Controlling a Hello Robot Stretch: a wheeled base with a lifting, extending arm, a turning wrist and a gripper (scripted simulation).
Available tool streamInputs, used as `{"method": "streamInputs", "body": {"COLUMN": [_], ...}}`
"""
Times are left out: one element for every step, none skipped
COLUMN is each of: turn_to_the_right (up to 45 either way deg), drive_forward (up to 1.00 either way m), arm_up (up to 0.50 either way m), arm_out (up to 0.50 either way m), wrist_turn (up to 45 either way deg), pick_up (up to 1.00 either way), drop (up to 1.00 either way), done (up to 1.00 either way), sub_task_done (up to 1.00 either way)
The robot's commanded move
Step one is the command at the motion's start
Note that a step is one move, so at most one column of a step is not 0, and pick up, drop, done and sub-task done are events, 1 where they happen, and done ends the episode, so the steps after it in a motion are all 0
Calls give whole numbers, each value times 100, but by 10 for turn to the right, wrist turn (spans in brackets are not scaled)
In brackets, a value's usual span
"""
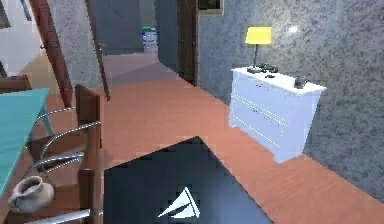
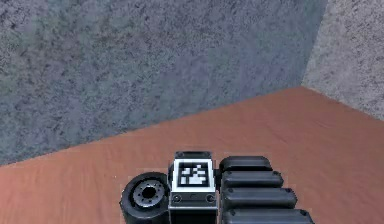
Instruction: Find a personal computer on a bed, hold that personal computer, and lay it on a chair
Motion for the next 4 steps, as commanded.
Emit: {"method": "streamInputs", "body": {"turn_to_the_right": [-450,-270,450,450], "drive_forward": [0,0,0,0], "arm_up": [0,0,0,0], "arm_out": [0,0,0,0], "wrist_turn": [0,0,0,0], "pick_up": [0,0,0,0], "drop": [0,0,0,0], "done": [0,0,0,0], "sub_task_done": [0,0,0,0]}}
